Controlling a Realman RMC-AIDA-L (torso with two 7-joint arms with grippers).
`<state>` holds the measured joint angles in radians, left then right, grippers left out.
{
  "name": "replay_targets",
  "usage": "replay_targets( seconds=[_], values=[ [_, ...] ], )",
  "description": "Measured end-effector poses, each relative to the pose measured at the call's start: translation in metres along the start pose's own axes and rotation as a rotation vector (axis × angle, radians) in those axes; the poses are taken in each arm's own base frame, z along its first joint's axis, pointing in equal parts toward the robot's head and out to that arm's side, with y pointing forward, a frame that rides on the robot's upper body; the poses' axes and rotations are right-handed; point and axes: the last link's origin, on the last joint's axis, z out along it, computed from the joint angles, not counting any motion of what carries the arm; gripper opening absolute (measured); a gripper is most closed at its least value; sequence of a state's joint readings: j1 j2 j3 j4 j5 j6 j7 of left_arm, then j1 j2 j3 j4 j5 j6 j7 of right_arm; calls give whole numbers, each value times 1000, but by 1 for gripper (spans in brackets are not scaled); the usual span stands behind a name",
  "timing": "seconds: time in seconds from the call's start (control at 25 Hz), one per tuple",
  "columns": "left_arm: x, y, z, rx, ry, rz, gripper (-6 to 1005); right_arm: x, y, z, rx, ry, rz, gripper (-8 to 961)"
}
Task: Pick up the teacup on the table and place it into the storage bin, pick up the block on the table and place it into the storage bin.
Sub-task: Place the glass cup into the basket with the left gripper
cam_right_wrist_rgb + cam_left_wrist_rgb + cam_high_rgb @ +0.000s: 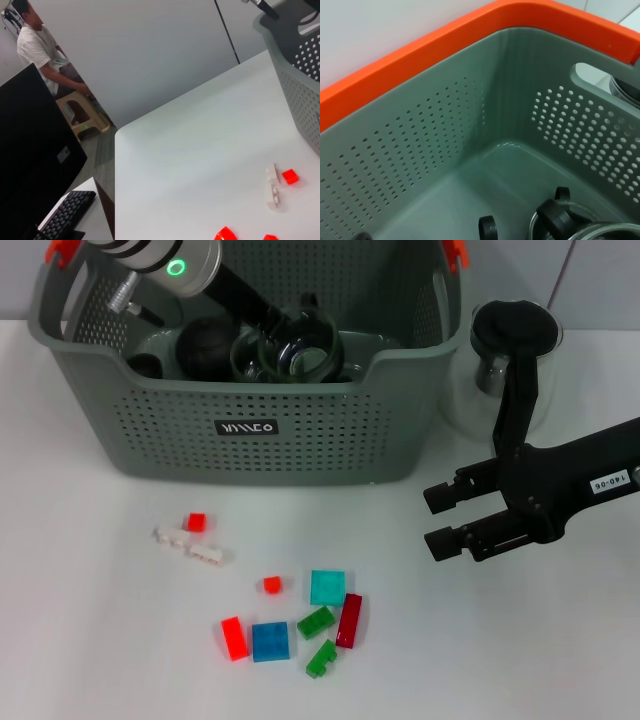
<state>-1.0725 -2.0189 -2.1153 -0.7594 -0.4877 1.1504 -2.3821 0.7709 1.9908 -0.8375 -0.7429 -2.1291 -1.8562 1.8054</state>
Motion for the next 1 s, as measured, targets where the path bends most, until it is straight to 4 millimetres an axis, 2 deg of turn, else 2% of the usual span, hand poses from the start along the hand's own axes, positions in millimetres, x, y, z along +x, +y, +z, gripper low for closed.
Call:
replay_targets(
  seconds=[0.28, 1.0],
  values=[
    [0, 7, 4, -4, -14, 26, 43, 0, 0, 0, 0, 0, 0, 761],
    [-1, 8, 6, -7, -16, 25, 43, 3, 0, 0, 1, -2, 1, 763]
  ],
)
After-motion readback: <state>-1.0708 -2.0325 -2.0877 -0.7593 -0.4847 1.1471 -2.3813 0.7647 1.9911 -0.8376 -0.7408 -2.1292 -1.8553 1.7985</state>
